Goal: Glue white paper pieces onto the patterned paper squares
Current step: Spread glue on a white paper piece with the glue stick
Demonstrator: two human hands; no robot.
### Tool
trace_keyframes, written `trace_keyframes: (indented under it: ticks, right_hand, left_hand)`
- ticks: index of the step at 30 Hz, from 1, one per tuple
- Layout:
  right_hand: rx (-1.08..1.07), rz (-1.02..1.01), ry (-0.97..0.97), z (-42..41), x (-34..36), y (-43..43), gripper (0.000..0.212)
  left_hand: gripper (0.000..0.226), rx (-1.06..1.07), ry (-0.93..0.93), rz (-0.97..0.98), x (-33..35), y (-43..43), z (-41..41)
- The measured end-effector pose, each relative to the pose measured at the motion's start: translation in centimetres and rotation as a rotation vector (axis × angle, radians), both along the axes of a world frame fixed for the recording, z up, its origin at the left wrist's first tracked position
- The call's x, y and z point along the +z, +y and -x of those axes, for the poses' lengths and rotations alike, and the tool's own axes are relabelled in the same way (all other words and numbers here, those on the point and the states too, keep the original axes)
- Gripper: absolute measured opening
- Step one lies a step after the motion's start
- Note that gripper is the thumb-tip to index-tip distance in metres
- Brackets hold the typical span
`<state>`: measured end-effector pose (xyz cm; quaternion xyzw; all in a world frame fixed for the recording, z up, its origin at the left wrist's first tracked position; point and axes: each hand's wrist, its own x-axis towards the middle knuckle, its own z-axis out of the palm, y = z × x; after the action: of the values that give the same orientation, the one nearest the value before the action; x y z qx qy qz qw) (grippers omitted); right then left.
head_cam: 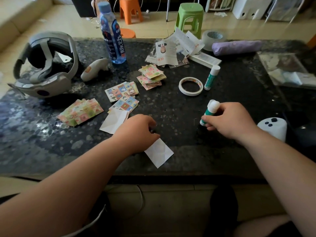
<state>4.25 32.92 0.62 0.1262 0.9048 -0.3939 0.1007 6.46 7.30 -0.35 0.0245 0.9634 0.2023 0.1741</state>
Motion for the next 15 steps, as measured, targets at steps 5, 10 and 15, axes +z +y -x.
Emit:
trace_keyframes:
  ticks: [5, 10, 15]
  right_hand:
    - [0.008, -0.034, -0.017, 0.1, -1.0, 0.2, 0.019]
    - [0.006, -0.067, -0.011, 0.1, -1.3, 0.2, 0.021]
    - [0.04, -0.079, -0.058, -0.2, -1.1, 0.4, 0.036]
  left_hand:
    - [0.064, 0.062, -0.11, 0.099, -0.4, -0.3, -0.1]
    - [0.05, 0.081, -0.137, 0.108, -0.8, 0.3, -0.9]
    - [0.039, 0.105, -0.13, 0.076, -1.0, 0.7, -1.2]
